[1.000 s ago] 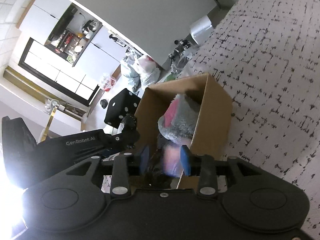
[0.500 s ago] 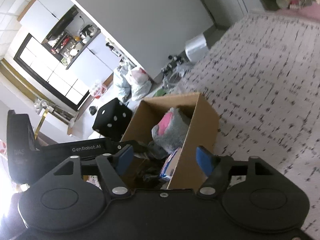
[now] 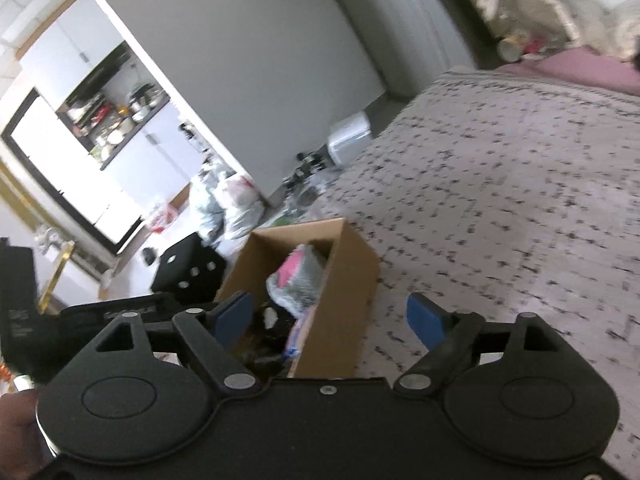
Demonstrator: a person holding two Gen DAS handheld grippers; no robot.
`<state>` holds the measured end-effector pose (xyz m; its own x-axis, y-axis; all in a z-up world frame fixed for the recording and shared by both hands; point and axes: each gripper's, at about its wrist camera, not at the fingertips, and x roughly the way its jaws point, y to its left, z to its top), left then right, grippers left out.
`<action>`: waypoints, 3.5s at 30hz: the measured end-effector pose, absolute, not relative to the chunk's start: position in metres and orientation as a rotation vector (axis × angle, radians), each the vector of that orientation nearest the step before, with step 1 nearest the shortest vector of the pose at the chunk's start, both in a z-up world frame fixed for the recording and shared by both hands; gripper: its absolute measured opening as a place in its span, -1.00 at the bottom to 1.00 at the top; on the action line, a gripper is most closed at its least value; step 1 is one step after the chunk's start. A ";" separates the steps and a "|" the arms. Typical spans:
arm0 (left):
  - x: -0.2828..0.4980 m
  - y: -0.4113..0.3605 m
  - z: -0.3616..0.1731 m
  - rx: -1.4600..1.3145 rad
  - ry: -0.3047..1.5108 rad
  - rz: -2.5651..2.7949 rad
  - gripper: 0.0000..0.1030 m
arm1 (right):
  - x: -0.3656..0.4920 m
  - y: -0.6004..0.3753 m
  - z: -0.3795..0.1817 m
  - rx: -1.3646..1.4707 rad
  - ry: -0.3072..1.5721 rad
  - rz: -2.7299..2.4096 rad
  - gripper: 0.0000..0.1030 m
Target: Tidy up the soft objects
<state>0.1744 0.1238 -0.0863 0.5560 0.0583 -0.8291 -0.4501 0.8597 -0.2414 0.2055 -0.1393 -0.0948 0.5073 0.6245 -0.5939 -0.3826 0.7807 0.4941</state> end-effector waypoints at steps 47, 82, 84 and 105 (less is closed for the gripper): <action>0.039 0.033 0.033 -0.295 0.742 0.180 0.99 | 0.064 -0.240 0.008 0.280 0.657 0.396 1.00; -0.026 0.000 0.041 -0.124 0.725 0.121 0.99 | 0.011 -0.239 0.017 0.119 0.676 0.368 1.00; -0.026 -0.001 0.043 -0.122 0.719 0.121 0.99 | 0.010 -0.241 0.018 0.121 0.675 0.364 1.00; -0.034 -0.014 0.050 -0.109 0.710 0.116 0.99 | 0.004 -0.254 0.018 0.132 0.662 0.370 1.00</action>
<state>-0.0336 -0.0137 0.0497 0.7523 0.0687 -0.6552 -0.1428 0.9879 -0.0603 0.0040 -0.2537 0.0183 0.7263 0.3765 -0.5750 -0.2933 0.9264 0.2362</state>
